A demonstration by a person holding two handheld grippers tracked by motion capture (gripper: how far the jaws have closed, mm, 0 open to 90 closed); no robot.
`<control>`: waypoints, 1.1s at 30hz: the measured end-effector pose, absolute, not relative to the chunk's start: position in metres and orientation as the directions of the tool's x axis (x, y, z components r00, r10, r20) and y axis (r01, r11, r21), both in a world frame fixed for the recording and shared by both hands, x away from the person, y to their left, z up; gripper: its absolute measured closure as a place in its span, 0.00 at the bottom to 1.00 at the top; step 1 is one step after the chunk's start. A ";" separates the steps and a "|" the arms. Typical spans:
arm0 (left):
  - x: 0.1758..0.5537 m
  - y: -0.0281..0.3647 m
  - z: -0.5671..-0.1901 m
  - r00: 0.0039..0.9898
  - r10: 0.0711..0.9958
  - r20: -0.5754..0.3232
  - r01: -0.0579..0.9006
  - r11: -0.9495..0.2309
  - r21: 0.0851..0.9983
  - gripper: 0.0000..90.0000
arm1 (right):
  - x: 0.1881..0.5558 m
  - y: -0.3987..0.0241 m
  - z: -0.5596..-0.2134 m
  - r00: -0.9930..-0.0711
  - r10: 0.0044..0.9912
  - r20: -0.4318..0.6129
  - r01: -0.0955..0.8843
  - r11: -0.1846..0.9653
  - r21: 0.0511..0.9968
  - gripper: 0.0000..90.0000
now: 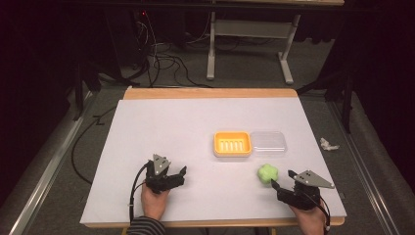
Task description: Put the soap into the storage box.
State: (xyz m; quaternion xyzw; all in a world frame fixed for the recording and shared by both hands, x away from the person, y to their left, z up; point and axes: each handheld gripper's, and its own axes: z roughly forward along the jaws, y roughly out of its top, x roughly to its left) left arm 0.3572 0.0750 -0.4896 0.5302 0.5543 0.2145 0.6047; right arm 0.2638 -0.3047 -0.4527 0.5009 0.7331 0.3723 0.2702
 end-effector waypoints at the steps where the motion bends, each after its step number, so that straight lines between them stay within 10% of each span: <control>1: 0.357 0.075 -0.490 0.294 0.849 -0.439 0.332 0.340 0.880 0.20 | 0.265 -0.303 -0.453 -0.355 0.935 -0.020 0.541 0.223 0.811 0.30; 33: 0.358 0.074 -0.490 0.283 0.858 -0.429 0.330 0.333 0.883 0.19 | 0.308 -0.274 -0.471 -0.356 0.933 -0.043 0.660 0.284 0.696 0.19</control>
